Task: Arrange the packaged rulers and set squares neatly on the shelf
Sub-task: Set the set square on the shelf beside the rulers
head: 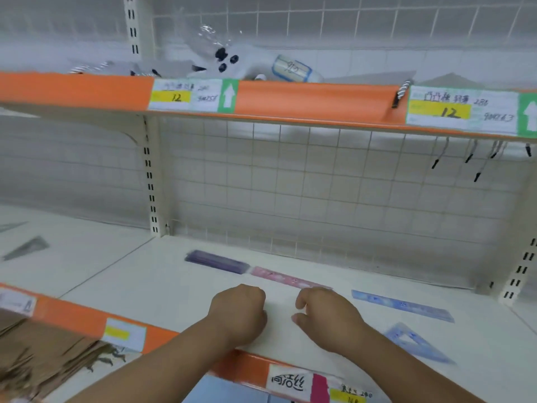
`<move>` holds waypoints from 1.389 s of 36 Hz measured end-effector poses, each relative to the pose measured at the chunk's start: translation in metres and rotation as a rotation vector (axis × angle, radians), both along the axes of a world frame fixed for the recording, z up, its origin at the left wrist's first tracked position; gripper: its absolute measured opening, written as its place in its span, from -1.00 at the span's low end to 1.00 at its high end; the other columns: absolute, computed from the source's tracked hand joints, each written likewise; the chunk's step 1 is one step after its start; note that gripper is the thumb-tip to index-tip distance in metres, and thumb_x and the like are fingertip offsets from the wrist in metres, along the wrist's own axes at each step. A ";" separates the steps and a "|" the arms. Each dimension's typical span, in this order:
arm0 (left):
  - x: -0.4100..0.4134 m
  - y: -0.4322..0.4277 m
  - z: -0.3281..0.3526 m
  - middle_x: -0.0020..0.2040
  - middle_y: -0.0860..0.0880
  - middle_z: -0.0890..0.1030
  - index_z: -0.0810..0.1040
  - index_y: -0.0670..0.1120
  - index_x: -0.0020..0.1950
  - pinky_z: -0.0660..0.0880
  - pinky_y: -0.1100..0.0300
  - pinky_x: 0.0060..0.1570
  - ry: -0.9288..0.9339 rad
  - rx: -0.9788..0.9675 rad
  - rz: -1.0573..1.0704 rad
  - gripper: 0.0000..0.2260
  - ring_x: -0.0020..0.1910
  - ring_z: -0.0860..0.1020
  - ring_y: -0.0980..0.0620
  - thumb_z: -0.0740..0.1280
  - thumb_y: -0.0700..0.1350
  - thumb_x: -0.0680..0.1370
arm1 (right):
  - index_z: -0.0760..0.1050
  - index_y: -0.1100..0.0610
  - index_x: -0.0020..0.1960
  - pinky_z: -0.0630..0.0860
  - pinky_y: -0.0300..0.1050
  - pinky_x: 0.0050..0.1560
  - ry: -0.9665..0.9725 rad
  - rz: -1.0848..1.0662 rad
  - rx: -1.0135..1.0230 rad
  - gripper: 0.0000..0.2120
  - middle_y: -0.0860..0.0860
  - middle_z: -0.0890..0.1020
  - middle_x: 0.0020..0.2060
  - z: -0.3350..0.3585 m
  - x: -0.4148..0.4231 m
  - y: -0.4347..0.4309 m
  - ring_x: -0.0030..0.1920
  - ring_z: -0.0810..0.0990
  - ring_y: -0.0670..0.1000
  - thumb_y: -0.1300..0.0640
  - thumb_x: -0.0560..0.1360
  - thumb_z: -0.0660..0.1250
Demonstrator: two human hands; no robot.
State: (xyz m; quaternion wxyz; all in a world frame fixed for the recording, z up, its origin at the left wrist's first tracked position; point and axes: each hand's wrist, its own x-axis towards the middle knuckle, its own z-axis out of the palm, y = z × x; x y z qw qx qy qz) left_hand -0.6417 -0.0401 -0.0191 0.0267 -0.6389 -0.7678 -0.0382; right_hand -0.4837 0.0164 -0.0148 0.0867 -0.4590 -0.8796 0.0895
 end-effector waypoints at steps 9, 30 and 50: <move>-0.108 -0.064 0.005 0.11 -0.04 0.57 0.53 -0.08 0.10 0.41 0.18 -0.09 -0.035 0.003 0.122 -0.80 0.08 0.55 -0.06 0.16 -0.06 0.59 | 0.45 -0.01 0.26 0.45 -0.16 0.11 -0.032 0.095 0.010 -0.68 -0.05 0.53 0.20 0.006 -0.108 -0.038 0.18 0.52 -0.02 -0.10 0.56 0.23; -0.362 -0.225 0.001 0.02 -0.05 0.58 0.53 -0.07 0.02 0.48 0.11 -0.07 -0.078 0.061 0.311 -0.78 0.03 0.54 -0.07 0.16 0.01 0.61 | 0.47 -0.02 0.16 0.37 -0.16 -0.09 0.001 0.323 0.069 -0.77 -0.06 0.53 0.08 0.009 -0.371 -0.154 0.10 0.49 -0.01 -0.02 0.54 0.20; -0.573 -0.242 0.007 -0.29 -0.02 0.36 0.21 -0.05 -0.35 0.30 0.18 -0.29 -0.033 0.060 0.585 -0.70 -0.23 0.43 -0.06 0.14 -0.11 0.58 | 0.46 -0.02 0.20 0.40 -0.15 0.09 0.024 0.574 0.082 -0.73 -0.09 0.50 0.02 0.009 -0.625 -0.135 0.18 0.48 -0.02 -0.10 0.56 0.21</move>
